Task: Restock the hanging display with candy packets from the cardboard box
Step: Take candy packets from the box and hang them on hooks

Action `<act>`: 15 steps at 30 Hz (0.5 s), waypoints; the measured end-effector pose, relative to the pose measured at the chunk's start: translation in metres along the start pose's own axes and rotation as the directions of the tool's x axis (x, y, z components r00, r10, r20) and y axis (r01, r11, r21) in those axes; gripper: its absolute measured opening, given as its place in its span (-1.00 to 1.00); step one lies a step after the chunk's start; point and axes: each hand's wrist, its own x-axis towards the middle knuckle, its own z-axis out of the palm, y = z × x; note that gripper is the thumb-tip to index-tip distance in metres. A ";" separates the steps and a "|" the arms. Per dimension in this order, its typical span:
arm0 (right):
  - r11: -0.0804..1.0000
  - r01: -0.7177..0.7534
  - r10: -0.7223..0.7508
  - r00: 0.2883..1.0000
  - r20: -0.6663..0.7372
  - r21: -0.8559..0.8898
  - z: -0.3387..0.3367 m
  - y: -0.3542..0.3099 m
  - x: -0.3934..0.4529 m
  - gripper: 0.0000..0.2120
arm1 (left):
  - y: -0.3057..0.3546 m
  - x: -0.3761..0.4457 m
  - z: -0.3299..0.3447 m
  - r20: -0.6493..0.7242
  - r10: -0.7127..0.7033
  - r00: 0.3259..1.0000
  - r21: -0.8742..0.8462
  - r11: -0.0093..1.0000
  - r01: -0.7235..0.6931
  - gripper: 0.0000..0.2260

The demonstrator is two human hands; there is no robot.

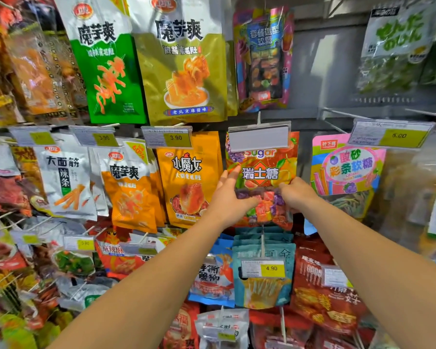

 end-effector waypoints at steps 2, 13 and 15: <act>0.999 -0.033 0.032 0.999 0.034 0.002 0.000 -0.004 0.002 -0.72 | 0.000 -0.001 -0.002 0.012 -0.021 1.000 -0.009 1.000 0.021 -0.19; 0.969 -0.031 0.036 0.999 -0.013 0.244 0.004 0.007 -0.024 -0.36 | -0.001 -0.022 -0.017 0.060 -0.005 0.998 -0.115 0.993 0.012 -0.25; 0.976 -0.026 0.034 0.999 -0.033 0.215 0.001 -0.008 -0.058 -0.47 | 0.000 -0.029 -0.021 0.075 -0.002 0.997 -0.114 0.993 0.010 -0.27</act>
